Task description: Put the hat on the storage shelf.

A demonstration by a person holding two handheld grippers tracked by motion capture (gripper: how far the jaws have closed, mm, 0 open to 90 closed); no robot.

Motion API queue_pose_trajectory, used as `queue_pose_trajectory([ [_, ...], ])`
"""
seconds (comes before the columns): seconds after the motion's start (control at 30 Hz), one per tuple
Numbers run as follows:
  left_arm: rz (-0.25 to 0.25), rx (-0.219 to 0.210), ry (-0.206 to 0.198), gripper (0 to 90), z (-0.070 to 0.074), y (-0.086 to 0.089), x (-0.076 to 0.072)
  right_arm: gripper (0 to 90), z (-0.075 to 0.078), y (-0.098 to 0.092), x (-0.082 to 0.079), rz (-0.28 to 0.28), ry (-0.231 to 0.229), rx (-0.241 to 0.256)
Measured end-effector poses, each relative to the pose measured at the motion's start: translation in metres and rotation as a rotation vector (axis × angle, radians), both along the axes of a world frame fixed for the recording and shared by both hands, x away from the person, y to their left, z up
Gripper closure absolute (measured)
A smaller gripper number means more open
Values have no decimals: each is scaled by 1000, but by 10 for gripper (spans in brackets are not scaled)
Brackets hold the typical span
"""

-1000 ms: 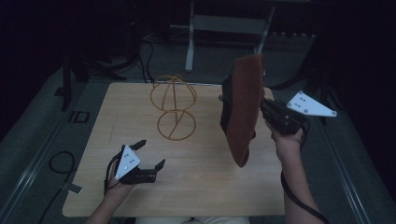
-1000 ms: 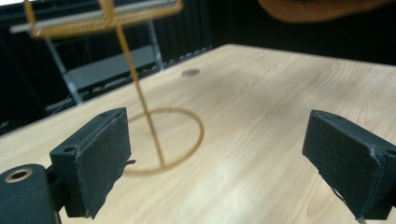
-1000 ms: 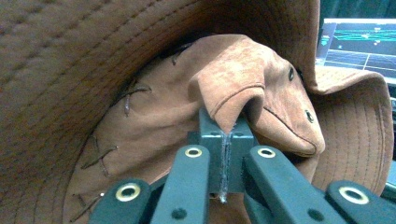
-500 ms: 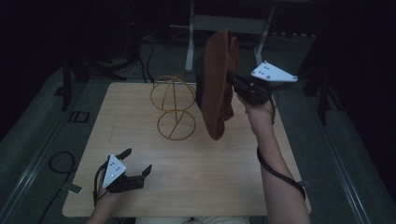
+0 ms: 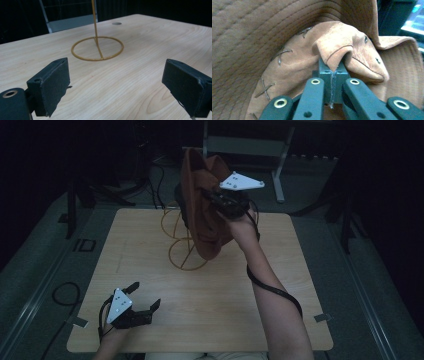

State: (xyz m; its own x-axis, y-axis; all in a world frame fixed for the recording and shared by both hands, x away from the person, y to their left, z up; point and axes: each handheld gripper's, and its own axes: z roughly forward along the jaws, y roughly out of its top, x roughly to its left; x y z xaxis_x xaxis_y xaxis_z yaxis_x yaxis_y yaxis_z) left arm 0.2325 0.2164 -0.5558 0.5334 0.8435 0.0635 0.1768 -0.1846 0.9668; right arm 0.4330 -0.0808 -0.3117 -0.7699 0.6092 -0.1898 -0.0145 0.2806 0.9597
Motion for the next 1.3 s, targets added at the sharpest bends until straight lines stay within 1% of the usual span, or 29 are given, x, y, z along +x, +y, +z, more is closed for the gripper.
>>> queue_pose_trajectory([
  [0.13,-1,-3,-3,85,1,0,0,891,-4,19,7,26,32,-35],
  [0.23,0,-11,0,85,1,1,0,890,-9,34,13,44,53,-76],
  [0.33,-3,-12,-2,84,1,2,0,890,-15,48,19,47,71,-117],
  [0.47,-6,-16,1,84,1,2,0,890,-20,59,28,63,108,-145],
  [0.53,-12,-20,4,84,1,1,0,889,-21,66,32,68,121,-178],
  [0.57,-15,-14,6,85,0,1,0,890,-21,69,33,70,127,-192],
  [0.73,-28,-19,7,84,0,0,0,889,-26,81,37,81,160,-237],
  [0.8,-30,-19,8,85,0,0,0,889,-29,84,37,93,169,-246],
  [0.83,-31,-22,8,85,0,0,0,889,-32,85,37,101,185,-254],
  [0.9,-29,-20,8,84,0,0,0,888,-36,87,35,113,195,-260],
  [0.93,-30,-20,9,84,0,1,0,888,-39,87,35,123,203,-262],
  [0.97,-30,-21,9,85,0,1,0,888,-41,87,33,138,210,-253],
  [1.0,-29,-24,8,85,0,1,0,888,-42,88,32,143,211,-253],
  [1.1,-30,-29,11,85,-1,0,0,878,-43,91,28,151,204,-279],
  [1.13,-31,-29,10,84,-1,0,0,852,-43,92,27,152,203,-284],
  [1.2,-34,-22,12,85,-1,-1,0,752,-43,90,26,184,215,-265],
  [1.3,-34,-28,14,85,-2,0,0,692,-40,84,23,191,211,-251],
])
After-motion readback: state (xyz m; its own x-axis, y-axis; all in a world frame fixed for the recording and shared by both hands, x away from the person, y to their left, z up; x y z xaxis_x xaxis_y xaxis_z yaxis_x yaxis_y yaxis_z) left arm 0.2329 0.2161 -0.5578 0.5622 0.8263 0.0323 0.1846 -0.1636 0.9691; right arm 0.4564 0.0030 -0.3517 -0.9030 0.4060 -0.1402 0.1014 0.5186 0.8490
